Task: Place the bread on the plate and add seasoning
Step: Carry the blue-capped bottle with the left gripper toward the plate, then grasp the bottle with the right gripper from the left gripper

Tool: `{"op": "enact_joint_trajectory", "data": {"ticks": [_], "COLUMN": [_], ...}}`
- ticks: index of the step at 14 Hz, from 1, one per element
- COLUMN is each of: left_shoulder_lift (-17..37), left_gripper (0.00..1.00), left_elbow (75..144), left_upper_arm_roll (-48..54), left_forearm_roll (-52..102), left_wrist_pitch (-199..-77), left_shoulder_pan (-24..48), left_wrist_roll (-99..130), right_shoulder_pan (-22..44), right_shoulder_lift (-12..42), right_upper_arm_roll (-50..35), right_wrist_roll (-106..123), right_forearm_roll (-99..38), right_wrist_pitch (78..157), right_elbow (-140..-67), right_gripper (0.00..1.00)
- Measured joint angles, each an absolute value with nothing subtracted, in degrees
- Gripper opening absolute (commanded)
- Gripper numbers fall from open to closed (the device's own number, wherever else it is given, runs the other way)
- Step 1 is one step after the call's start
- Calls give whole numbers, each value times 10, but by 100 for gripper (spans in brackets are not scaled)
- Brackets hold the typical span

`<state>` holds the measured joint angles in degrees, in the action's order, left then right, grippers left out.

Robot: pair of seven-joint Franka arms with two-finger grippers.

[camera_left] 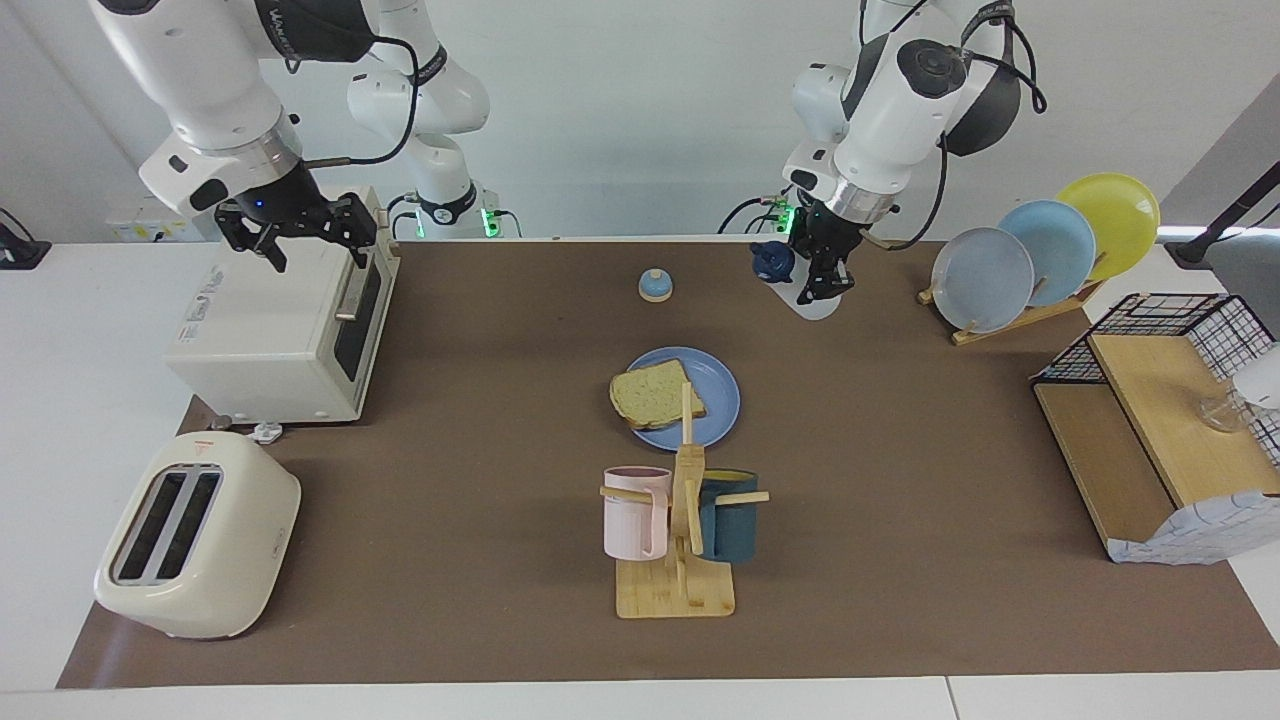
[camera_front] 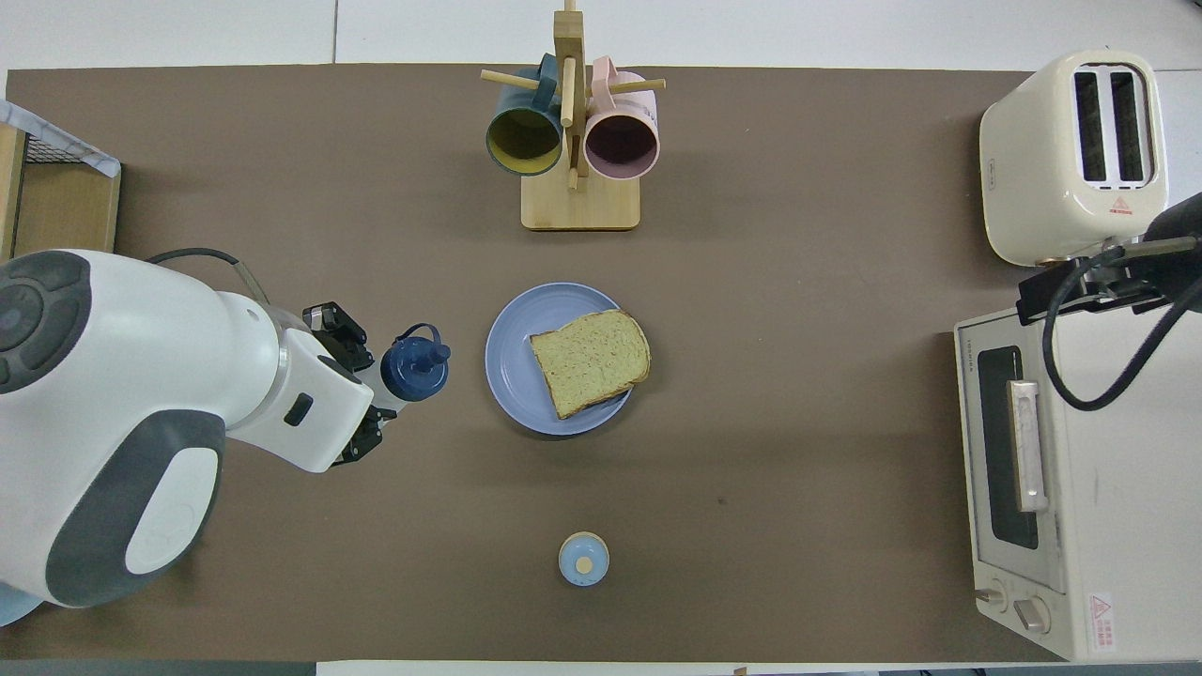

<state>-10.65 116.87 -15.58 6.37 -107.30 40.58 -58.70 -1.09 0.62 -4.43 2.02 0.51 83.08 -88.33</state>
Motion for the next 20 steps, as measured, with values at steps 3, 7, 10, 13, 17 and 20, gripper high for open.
{"op": "enact_joint_trajectory", "data": {"ticks": [3, 7, 10, 13, 17, 20], "left_shoulder_lift": [-115, -116, -116, -124, -135, -135], "left_gripper": [0, 0, 0, 0, 0, 0], "left_elbow": [1172, 1173, 1174, 1184, 1198, 1200], "left_upper_arm_roll": [-156, -152, -138, -134, -133, -132], "left_forearm_roll": [63, 63, 63, 63, 63, 63], "left_wrist_pitch": [-1073, -1074, -1075, -1083, -1093, -1095], "left_shoulder_pan": [406, 406, 406, 406, 406, 406], "left_wrist_roll": [-587, -587, -587, -587, -584, -582], "right_shoulder_pan": [24, 99, 183, 259, 301, 311], "right_shoulder_lift": [-1, -2, -2, -3, -4, 0], "right_upper_arm_roll": [-56, -67, -71, -73, -73, -73], "right_wrist_roll": [0, -102, -202, -279, -288, -297], "right_forearm_roll": [-131, -246, -273, -274, -274, -274], "right_wrist_pitch": [848, 920, 986, 1088, 1169, 1205], "right_elbow": [-883, -884, -885, -912, -959, -969], "right_gripper": [100, 100, 88, 58, 40, 40]}}
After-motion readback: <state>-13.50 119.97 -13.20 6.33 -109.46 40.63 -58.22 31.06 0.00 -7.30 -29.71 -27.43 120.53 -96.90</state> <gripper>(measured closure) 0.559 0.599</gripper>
